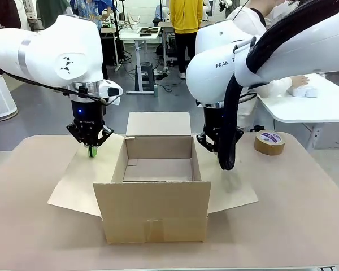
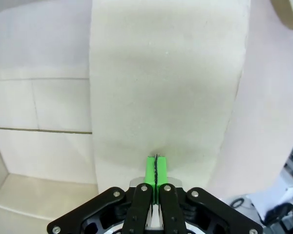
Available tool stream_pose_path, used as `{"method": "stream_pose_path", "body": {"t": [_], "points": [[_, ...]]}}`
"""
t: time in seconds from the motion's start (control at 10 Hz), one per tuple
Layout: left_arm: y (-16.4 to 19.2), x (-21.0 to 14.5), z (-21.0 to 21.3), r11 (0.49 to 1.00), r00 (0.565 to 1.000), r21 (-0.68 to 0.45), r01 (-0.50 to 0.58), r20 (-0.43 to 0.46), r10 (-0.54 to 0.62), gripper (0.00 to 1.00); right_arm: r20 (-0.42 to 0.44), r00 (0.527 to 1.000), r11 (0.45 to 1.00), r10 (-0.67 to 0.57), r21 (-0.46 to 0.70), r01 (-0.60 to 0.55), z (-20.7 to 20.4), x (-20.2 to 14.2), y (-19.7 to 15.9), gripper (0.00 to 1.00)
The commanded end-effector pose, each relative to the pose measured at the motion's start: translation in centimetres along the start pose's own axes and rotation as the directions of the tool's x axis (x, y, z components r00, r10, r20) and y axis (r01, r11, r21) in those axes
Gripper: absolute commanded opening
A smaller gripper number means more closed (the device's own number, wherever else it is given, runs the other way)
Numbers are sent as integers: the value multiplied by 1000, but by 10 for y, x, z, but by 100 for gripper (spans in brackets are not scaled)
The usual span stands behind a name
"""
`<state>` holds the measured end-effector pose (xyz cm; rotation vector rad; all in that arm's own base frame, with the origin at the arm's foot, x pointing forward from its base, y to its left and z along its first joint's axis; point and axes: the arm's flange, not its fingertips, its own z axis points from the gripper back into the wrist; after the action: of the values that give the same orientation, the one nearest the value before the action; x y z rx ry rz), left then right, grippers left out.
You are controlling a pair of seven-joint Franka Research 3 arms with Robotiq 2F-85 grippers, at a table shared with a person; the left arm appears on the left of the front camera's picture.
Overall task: Wrap the clocks to prevent damage.
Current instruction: Open the side flaps of the Package Box.
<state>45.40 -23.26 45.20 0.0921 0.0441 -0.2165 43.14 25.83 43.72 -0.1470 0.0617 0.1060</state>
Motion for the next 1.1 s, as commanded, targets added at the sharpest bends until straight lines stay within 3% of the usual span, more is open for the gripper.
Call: {"method": "stream_pose_path", "body": {"t": [0.0,0.6,1.0], "points": [[8,1,-17,999,998,-15,-45,31,46,0,0,1000,998,9,56,-9,-16,-1,-2,1],[17,7,-64,992,997,-118,-43,51,50,0,-40,999,993,-10,119,15,-56,1,-17,1],[18,5,-60,992,995,-106,-61,69,69,0,-47,999,986,13,168,-5,-57,1,-17,1]]}}
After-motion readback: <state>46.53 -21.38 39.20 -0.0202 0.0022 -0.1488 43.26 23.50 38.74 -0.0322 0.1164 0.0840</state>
